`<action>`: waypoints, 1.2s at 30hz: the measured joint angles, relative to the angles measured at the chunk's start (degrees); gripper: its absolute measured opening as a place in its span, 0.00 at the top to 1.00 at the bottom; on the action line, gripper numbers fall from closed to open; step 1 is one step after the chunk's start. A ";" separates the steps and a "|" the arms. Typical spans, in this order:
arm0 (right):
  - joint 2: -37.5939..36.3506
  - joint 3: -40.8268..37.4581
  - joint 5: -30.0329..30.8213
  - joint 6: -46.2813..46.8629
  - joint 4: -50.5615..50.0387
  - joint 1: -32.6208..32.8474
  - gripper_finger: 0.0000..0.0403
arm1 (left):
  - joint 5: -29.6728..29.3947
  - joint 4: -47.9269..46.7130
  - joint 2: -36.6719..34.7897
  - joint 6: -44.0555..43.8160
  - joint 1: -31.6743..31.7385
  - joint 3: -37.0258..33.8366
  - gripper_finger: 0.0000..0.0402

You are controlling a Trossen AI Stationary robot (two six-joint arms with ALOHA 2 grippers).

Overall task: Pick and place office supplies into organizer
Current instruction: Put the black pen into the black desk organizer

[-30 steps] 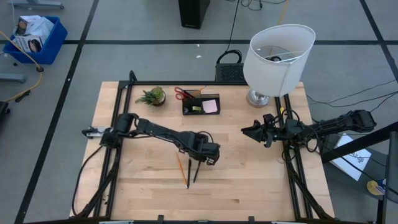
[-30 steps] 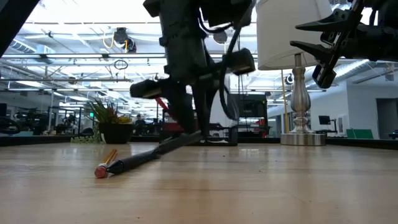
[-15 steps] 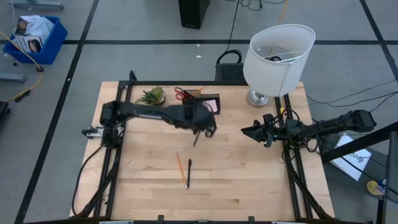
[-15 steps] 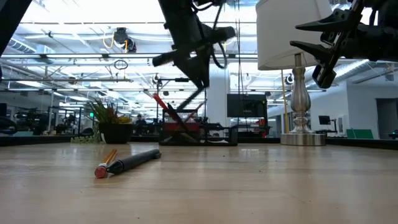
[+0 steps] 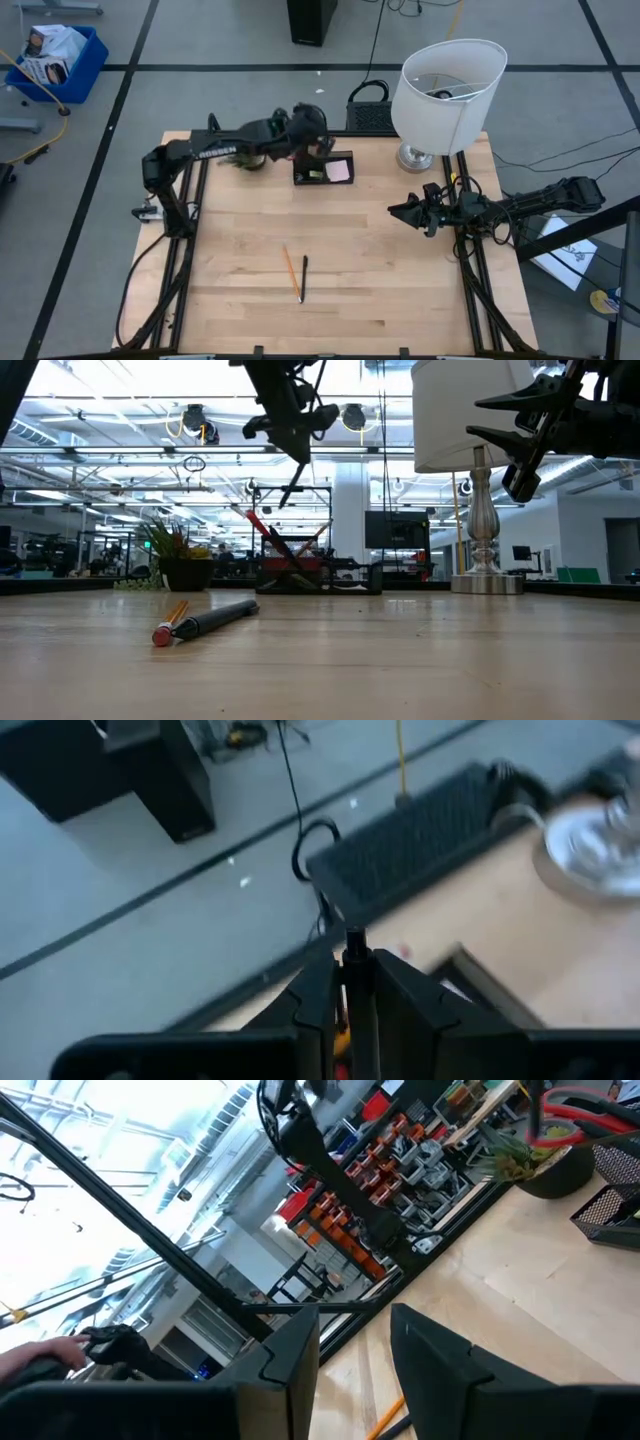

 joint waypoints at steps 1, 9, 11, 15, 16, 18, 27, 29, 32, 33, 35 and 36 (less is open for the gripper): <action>0.00 0.00 0.00 -0.01 0.02 0.01 0.71 | 0.05 1.68 0.01 0.52 0.90 0.00 0.85; 0.00 -0.01 0.00 -0.01 -0.01 -0.01 0.71 | 0.34 17.37 0.06 7.48 4.82 -4.25 0.84; 0.00 0.01 0.00 -0.01 0.00 0.00 0.71 | 1.82 20.66 0.09 7.48 5.15 -5.96 0.84; 0.00 -0.01 0.00 -0.01 -0.01 0.01 0.71 | 3.29 24.85 0.04 6.23 5.30 -9.50 0.84; 0.00 0.00 0.00 -0.01 0.01 0.01 0.71 | 3.29 25.90 0.04 6.08 5.21 -10.56 0.84; 0.00 -0.01 0.00 -0.01 0.00 0.00 0.71 | 3.33 28.23 0.04 6.00 5.08 -12.57 0.84; 0.00 0.01 0.00 -0.01 0.00 -0.01 0.71 | 2.11 35.98 0.07 5.73 5.09 -20.89 0.84; 0.00 0.01 0.00 -0.01 -0.01 -0.01 0.71 | 1.66 38.42 0.07 6.03 5.12 -22.76 0.84; 0.00 -0.01 0.00 -0.01 0.02 0.00 0.71 | 1.17 42.51 0.07 6.34 4.84 -24.90 0.84; 0.00 0.02 0.00 -0.01 -0.01 0.01 0.71 | 1.17 43.17 0.06 5.97 4.57 -25.41 0.84; 0.00 -0.01 0.00 -0.01 0.02 0.01 0.71 | 1.29 43.80 0.07 5.87 4.08 -26.05 0.84; 0.00 -0.01 0.00 0.00 0.01 0.00 0.71 | 1.31 43.79 0.07 5.79 3.90 -26.10 0.84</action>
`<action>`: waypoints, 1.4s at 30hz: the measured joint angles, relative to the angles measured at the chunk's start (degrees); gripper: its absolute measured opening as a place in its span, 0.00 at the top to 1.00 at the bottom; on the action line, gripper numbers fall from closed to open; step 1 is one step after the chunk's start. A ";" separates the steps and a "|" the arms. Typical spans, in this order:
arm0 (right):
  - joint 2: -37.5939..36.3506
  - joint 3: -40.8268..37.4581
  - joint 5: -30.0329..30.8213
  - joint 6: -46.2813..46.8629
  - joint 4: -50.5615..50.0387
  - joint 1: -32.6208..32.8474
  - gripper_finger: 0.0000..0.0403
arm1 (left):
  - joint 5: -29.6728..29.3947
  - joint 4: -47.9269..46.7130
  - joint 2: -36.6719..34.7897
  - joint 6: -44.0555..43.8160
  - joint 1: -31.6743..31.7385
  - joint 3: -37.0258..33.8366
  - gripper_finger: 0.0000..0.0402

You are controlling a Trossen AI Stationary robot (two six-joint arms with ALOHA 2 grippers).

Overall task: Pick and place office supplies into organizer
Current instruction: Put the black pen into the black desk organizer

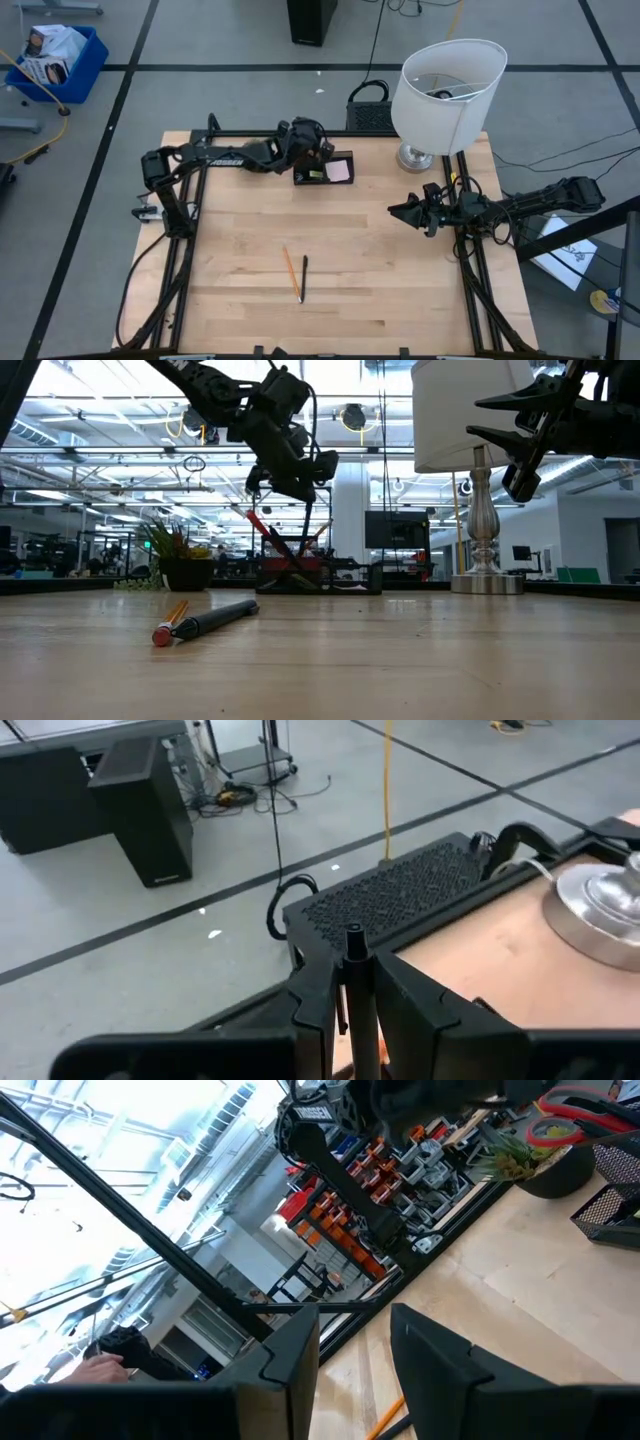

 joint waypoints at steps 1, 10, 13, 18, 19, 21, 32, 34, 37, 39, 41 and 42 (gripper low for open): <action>0.00 0.00 0.00 -0.01 -0.02 0.00 0.71 | -0.04 0.14 0.00 -0.02 -0.13 0.00 0.84; 0.00 0.01 0.00 -0.01 0.00 0.00 0.71 | -0.87 0.12 0.00 -3.07 -0.29 0.00 0.74; 0.00 0.00 0.00 -0.01 -0.01 0.01 0.71 | -2.13 -0.56 0.00 -5.31 -0.87 0.00 0.62; 0.00 0.00 0.00 -0.01 -0.02 0.01 0.71 | -2.61 -1.61 -0.07 -4.44 -2.80 0.02 0.47; 0.00 0.00 0.00 -0.01 0.01 0.01 0.71 | -2.59 -2.82 -0.54 -3.79 -3.40 0.02 0.45; 0.00 0.01 0.00 -0.01 0.00 0.01 0.71 | -2.33 -6.17 -1.67 -3.32 -5.04 0.02 0.43; 0.00 0.00 -0.01 -0.01 0.03 0.01 0.71 | 21.87 -30.85 -7.88 -13.72 -13.79 0.13 0.40; 0.02 0.00 0.00 -0.01 -0.01 0.01 0.71 | 28.42 -34.45 -7.78 -19.08 -14.46 0.11 0.40; 0.01 0.01 0.00 -0.01 -0.02 -0.01 0.71 | 38.61 -37.80 -7.07 -29.64 -14.91 0.11 0.40; 0.00 0.00 0.00 -0.01 0.00 0.01 0.71 | 42.03 -38.15 -6.13 -35.38 -15.59 -0.32 0.40; 0.00 0.01 0.00 0.00 0.01 0.01 0.71 | 42.46 -37.28 -5.70 -40.43 -16.58 -1.09 0.40; 0.02 0.02 0.00 -0.01 0.00 0.01 0.71 | 42.03 -36.72 -5.70 -42.91 -17.30 -1.31 0.40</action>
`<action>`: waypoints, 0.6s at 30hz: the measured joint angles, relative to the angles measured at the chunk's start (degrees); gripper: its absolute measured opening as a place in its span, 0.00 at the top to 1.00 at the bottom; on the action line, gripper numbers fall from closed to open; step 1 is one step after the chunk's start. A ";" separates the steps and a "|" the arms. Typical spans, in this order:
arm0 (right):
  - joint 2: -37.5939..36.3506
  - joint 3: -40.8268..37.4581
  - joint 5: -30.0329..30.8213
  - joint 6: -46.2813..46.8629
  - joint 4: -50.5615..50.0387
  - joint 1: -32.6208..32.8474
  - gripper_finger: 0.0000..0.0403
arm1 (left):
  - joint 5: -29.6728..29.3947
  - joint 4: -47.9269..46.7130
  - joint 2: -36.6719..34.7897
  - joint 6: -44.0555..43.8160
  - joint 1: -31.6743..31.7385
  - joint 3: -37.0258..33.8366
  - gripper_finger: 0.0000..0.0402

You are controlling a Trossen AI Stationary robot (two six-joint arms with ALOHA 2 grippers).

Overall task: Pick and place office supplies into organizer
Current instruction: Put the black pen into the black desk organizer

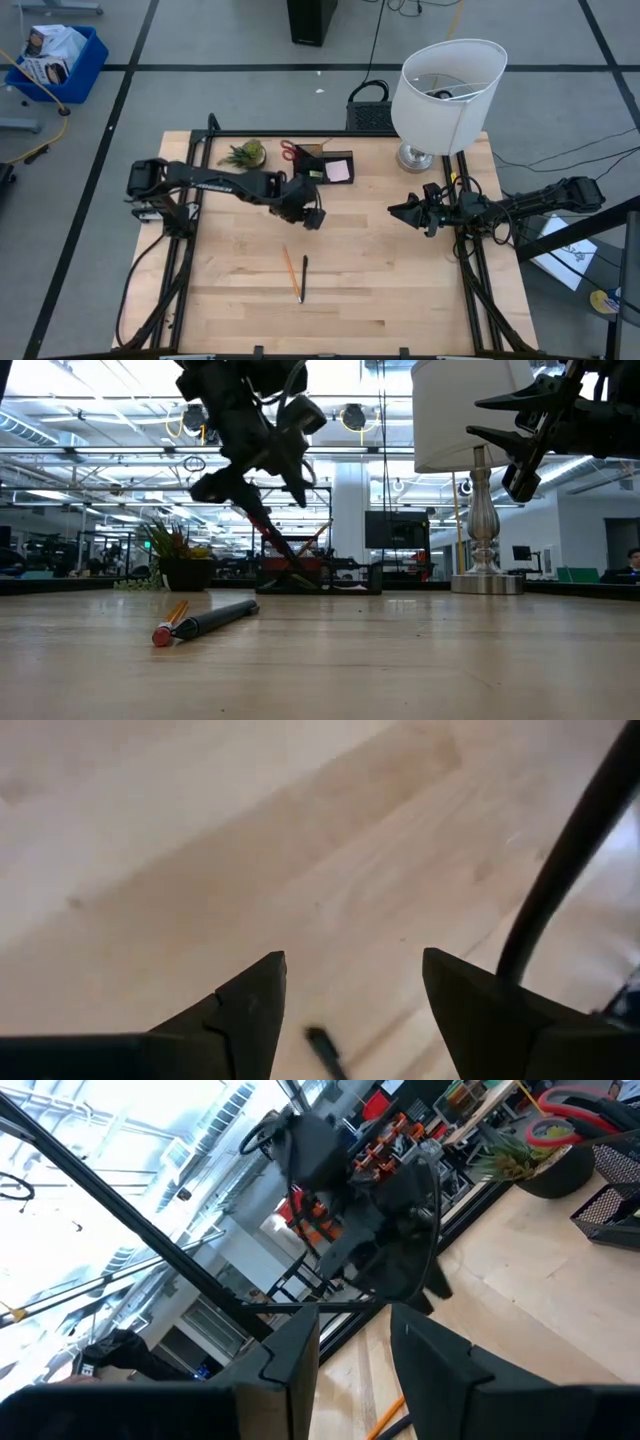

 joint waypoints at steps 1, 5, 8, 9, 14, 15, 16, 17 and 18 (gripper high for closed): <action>-0.02 -0.02 0.00 0.02 -0.02 0.00 0.71 | -0.66 0.17 -0.03 -2.45 -0.85 -0.31 0.40; -0.01 -0.02 0.00 0.00 -0.01 0.00 0.71 | -1.89 -4.73 0.02 -13.12 -4.50 -0.99 0.40; -0.01 -0.01 0.00 0.00 -0.04 -0.01 0.71 | -4.98 -8.60 0.62 -19.20 -8.22 -0.54 0.40; -0.02 0.00 0.00 0.00 0.02 0.00 0.71 | -5.71 -9.51 1.57 -20.70 -9.41 0.04 0.40; 0.00 -0.02 0.00 0.01 0.02 -0.02 0.71 | -5.45 -12.93 7.07 -24.64 -13.89 4.99 0.40; 0.00 -0.01 0.00 0.00 0.03 0.00 0.71 | -5.79 -13.78 8.35 -24.87 -14.43 6.62 0.40; -0.02 0.00 0.00 0.00 0.02 -0.01 0.71 | -6.35 -15.27 9.58 -25.00 -14.84 8.21 0.40; -0.02 -0.01 0.00 0.01 0.02 -0.01 0.71 | -7.07 -17.24 10.71 -25.57 -15.14 9.92 0.40; 0.00 0.00 0.00 0.00 0.00 0.00 0.71 | -7.86 -19.81 11.78 -26.65 -15.34 11.80 0.40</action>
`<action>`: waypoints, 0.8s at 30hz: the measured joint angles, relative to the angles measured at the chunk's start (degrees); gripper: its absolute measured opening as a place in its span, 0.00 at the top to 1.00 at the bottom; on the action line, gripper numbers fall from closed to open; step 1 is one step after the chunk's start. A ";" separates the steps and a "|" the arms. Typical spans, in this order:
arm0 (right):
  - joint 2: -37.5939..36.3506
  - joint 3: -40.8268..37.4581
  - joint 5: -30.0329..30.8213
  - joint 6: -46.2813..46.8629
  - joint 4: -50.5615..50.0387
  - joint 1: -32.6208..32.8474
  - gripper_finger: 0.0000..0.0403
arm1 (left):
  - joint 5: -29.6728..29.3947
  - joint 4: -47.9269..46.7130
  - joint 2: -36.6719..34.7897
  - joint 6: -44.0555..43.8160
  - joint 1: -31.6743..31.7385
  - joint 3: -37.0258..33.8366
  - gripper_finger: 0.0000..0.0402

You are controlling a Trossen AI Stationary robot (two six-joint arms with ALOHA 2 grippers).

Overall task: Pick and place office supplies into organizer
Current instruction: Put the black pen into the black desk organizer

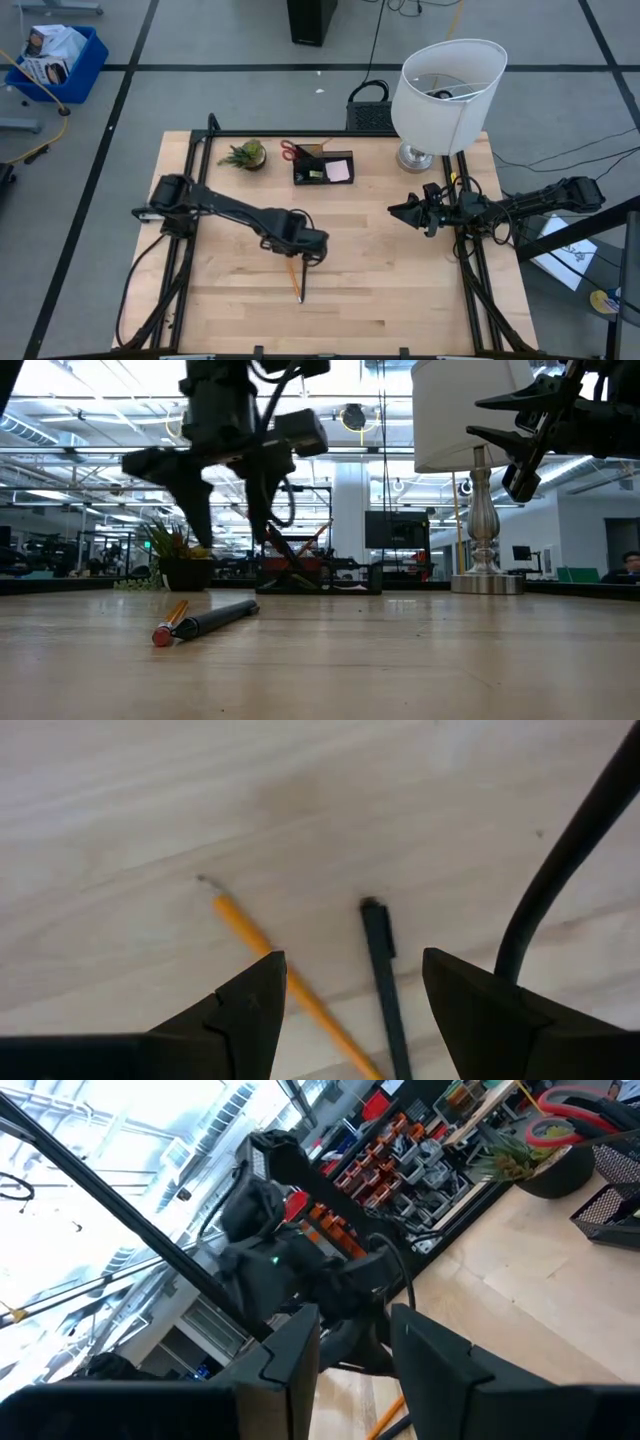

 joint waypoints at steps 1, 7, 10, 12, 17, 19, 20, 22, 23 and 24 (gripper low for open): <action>0.00 -0.02 0.00 0.00 0.02 -0.02 0.71 | -0.85 -1.80 0.86 -1.04 -0.22 1.80 0.40; -0.02 0.00 0.00 0.00 0.00 -0.02 0.71 | -1.96 -4.94 6.50 -0.57 -0.77 8.78 0.40; -0.01 -0.02 0.00 0.00 0.02 -0.01 0.71 | -0.49 -4.98 9.07 -0.39 -1.07 10.99 0.40; 0.00 -0.02 0.00 0.00 0.00 -0.01 0.71 | -0.11 -4.87 9.93 -0.42 -1.45 11.59 0.40; 0.00 -0.01 0.00 0.01 -0.02 -0.02 0.71 | 0.76 -6.38 10.80 -1.01 -2.54 11.58 0.40; -0.02 0.00 0.00 0.00 0.00 0.00 0.71 | 0.59 -6.65 11.06 -1.22 -2.81 11.39 0.40; 0.00 -0.02 0.00 0.00 0.00 0.00 0.71 | 0.51 -6.61 11.30 -1.18 -2.84 11.39 0.40; 0.00 -0.02 0.00 0.00 -0.01 0.00 0.71 | 0.49 -6.76 11.68 -1.18 -2.82 11.29 0.40; -0.02 0.00 0.00 0.00 0.00 -0.02 0.71 | 0.45 -6.74 11.74 -1.20 -2.77 11.26 0.40; 0.00 -0.01 0.00 0.01 0.00 -0.01 0.71 | 0.36 -6.46 11.96 -1.23 -2.67 11.31 0.40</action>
